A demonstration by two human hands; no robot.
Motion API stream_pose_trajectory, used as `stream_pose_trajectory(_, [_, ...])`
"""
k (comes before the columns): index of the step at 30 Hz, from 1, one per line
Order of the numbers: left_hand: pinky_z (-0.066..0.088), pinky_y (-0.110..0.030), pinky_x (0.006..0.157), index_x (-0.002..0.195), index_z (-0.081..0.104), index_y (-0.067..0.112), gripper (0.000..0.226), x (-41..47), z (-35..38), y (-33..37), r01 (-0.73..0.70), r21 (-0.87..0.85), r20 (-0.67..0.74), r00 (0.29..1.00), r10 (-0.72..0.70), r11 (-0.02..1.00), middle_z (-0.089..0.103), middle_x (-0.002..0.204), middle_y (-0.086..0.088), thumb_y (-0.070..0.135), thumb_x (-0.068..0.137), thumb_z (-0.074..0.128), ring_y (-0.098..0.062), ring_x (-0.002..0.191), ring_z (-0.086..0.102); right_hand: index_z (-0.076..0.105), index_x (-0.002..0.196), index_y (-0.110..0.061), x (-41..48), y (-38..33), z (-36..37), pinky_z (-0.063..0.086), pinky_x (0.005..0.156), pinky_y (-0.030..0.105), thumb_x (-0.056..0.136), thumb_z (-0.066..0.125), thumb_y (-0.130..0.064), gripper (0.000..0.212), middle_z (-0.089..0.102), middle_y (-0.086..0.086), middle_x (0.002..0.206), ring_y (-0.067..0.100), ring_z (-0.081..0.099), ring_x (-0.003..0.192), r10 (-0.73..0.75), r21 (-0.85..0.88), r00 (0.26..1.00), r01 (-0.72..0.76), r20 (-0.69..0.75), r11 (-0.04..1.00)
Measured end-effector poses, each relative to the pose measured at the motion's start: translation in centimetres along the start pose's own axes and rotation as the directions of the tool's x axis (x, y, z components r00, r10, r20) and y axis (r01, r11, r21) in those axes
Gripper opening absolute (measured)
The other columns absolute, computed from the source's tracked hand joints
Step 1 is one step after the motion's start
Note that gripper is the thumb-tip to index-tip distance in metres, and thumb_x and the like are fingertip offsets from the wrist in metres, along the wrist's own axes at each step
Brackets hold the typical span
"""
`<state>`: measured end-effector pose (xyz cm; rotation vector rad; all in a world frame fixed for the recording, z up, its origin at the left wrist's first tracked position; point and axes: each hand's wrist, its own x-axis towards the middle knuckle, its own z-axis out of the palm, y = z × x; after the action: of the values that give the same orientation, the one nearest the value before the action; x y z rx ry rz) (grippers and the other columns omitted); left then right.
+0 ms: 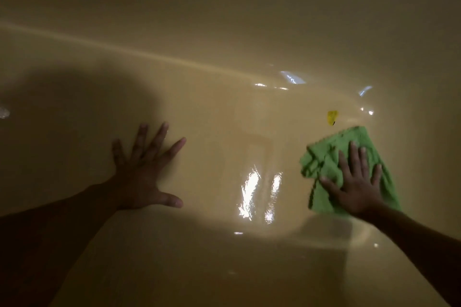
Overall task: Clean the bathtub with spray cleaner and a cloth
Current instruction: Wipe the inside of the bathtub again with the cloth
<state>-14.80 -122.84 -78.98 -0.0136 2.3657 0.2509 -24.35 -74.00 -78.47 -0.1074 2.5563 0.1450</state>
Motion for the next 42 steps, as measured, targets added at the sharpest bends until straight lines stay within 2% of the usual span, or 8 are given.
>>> stream_pose_trajectory(5, [-0.010, -0.078, 0.110, 0.146, -0.030, 0.061, 0.140, 0.1, 0.2, -0.8, -0.044, 0.012, -0.080, 0.996, 0.045, 0.999, -0.049, 0.156, 0.013, 0.106, 0.041, 0.050, -0.028, 0.142, -0.050, -0.007, 0.162, -0.031, 7.6, -9.9, -4.6, -0.010, 0.121, 0.064, 0.071, 0.006, -0.092, 0.111, -0.034, 0.002, 0.164, 0.024, -0.029, 0.152, 0.049, 0.143, 0.992, -0.032, -0.118, 0.989])
stream_pose_trajectory(11, [-0.008, -0.077, 0.111, 0.150, -0.025, 0.058, 0.135, 0.1, 0.3, -1.4, -0.084, -0.015, -0.132, 0.988, 0.081, 0.996, -0.044, 0.159, 0.015, 0.104, 0.049, 0.051, -0.026, 0.144, -0.047, -0.010, 0.161, -0.035, 5.9, -21.6, -3.7, -0.015, 0.117, 0.067, 0.087, 0.014, -0.086, 0.093, -0.034, 0.006, 0.164, 0.028, -0.035, 0.150, -0.344, -0.061, 0.925, 0.339, -0.163, 0.939])
stream_pose_trajectory(19, [-0.006, -0.075, 0.113, 0.148, -0.030, 0.058, 0.135, -1.2, 0.4, -4.2, -0.049, -0.076, -0.069, 0.997, 0.044, 0.996, -0.047, 0.156, 0.019, 0.102, 0.050, 0.052, -0.015, 0.143, -0.048, -0.005, 0.162, -0.038, -6.8, -16.7, 2.1, -0.015, 0.117, 0.066, 0.095, 0.032, -0.079, 0.086, -0.023, 0.004, 0.169, 0.030, -0.023, 0.155, -0.697, -0.148, 0.711, 0.702, 0.095, 0.697])
stream_pose_trajectory(25, [0.002, -0.079, 0.111, 0.146, -0.031, 0.060, 0.154, -4.2, 2.1, -13.2, 0.246, -0.153, 0.007, 0.969, -0.248, 0.957, -0.048, 0.156, 0.015, 0.107, 0.024, 0.051, -0.026, 0.143, -0.045, 0.004, 0.163, -0.032, -7.8, -7.0, 3.0, 0.006, 0.119, 0.062, 0.094, 0.032, -0.082, 0.090, -0.001, 0.011, 0.171, 0.034, -0.003, 0.157, -0.522, -0.164, 0.847, 0.531, 0.098, 0.831])
stream_pose_trajectory(29, [0.007, -0.081, 0.112, 0.161, 0.002, 0.048, 0.156, -5.2, 5.8, -22.1, 0.253, -0.181, -0.005, 0.966, -0.258, 0.950, -0.025, 0.169, 0.008, 0.110, 0.026, 0.051, -0.033, 0.154, -0.027, -0.010, 0.160, -0.035, -3.2, -6.5, 1.5, -0.003, 0.121, 0.065, 0.085, 0.016, -0.090, 0.097, -0.023, 0.000, 0.169, 0.024, -0.020, 0.155, -0.191, -0.023, 0.981, 0.191, 0.020, 0.981])
stream_pose_trajectory(33, [0.001, -0.080, 0.110, 0.149, -0.019, 0.064, 0.154, -6.2, 2.4, -19.3, 0.300, -0.215, 0.044, 0.954, -0.298, 0.929, -0.042, 0.159, 0.019, 0.112, 0.017, 0.042, -0.024, 0.144, -0.044, -0.015, 0.159, -0.033, 3.3, -11.9, -2.1, -0.014, 0.121, 0.058, 0.067, 0.008, -0.096, 0.114, -0.041, -0.005, 0.160, 0.017, -0.033, 0.150, 0.100, 0.146, 0.994, -0.093, -0.039, 0.985])
stream_pose_trajectory(37, [0.001, -0.079, 0.111, 0.144, -0.031, 0.062, 0.154, -6.4, 1.3, -18.6, 0.312, -0.187, 0.090, 0.950, -0.300, 0.932, -0.052, 0.151, 0.019, 0.114, 0.011, 0.027, -0.028, 0.146, -0.043, -0.013, 0.161, -0.030, 7.6, -19.3, -5.2, -0.011, 0.120, 0.064, 0.067, 0.006, -0.096, 0.116, -0.035, 0.004, 0.164, 0.026, -0.031, 0.151, 0.136, 0.201, 0.986, -0.116, -0.093, 0.973])
stream_pose_trajectory(42, [-0.001, -0.082, 0.109, 0.146, -0.025, 0.064, 0.152, -6.4, 1.2, -19.0, 0.290, -0.234, 0.091, 0.957, -0.276, 0.928, -0.047, 0.155, 0.019, 0.113, 0.016, 0.037, -0.028, 0.147, -0.042, -0.007, 0.162, -0.032, 7.9, -26.9, -5.1, -0.009, 0.118, 0.069, 0.080, 0.013, -0.092, 0.103, -0.030, 0.009, 0.166, 0.030, -0.028, 0.152, -0.091, 0.105, 0.968, 0.119, -0.235, 0.987])
